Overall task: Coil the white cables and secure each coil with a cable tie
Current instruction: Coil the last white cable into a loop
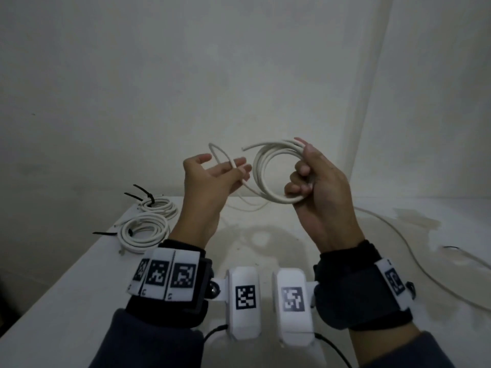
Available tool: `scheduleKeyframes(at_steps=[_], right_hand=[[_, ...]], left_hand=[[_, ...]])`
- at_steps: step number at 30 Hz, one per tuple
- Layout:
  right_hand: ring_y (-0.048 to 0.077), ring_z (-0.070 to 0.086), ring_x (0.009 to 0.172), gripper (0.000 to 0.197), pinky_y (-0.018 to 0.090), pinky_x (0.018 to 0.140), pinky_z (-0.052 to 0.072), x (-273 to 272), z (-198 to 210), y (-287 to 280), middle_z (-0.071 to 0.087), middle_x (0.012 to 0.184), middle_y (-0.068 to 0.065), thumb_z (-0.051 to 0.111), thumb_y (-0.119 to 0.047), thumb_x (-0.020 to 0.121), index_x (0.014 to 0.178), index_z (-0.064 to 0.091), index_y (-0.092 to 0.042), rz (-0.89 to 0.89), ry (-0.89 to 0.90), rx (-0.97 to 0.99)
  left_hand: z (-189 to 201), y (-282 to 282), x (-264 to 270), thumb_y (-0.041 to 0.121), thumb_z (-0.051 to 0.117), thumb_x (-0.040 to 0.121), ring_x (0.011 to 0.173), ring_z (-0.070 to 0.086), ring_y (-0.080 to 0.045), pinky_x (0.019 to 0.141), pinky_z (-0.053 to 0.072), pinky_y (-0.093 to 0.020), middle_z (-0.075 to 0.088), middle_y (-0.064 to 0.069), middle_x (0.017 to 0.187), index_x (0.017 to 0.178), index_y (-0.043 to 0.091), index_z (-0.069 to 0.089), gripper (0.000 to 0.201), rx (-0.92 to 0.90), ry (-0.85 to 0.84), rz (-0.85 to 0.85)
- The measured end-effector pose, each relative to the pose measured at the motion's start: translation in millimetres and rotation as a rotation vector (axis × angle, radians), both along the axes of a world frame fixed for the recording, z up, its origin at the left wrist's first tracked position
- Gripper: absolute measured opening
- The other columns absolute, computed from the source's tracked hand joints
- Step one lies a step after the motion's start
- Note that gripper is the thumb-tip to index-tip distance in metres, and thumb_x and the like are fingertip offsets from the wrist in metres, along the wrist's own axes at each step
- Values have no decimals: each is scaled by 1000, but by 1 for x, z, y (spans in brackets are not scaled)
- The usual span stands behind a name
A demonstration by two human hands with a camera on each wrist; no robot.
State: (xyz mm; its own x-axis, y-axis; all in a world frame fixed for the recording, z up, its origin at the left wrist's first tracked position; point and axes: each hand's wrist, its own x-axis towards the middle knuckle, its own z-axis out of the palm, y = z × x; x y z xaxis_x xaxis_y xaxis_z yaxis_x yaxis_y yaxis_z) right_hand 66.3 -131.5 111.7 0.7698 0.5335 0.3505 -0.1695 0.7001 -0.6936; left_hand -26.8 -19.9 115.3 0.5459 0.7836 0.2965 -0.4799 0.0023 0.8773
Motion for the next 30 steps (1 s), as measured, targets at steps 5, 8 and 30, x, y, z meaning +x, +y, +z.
scheduleKeyframes(at_steps=[5,8,30], right_hand=[[6,32,41,17,17,41,34,1,-2,2,45,56,-4,51,-19,97,100,67,-14,12,-55,-37],[6,30,41,18,17,39,31,-1,-5,4,40,54,-4,52,-19,97,100,68,-14,12,-104,-72],[7,17,37,28,18,33,18,-11,1,2,22,47,-5,50,-14,94,67,54,-14,-59,-85,-183]], left_hand=[[7,3,-5,-8,60,85,90,69,-16,82,56,-30,71,-8,104,114,0,60,30,58,-72,-157],[6,2,-7,-5,56,89,94,67,-23,81,56,-36,70,-10,104,117,4,61,29,133,2,-192],[11,-6,-14,40,36,98,56,38,-11,61,41,-26,46,-4,69,125,4,57,50,180,70,-621]])
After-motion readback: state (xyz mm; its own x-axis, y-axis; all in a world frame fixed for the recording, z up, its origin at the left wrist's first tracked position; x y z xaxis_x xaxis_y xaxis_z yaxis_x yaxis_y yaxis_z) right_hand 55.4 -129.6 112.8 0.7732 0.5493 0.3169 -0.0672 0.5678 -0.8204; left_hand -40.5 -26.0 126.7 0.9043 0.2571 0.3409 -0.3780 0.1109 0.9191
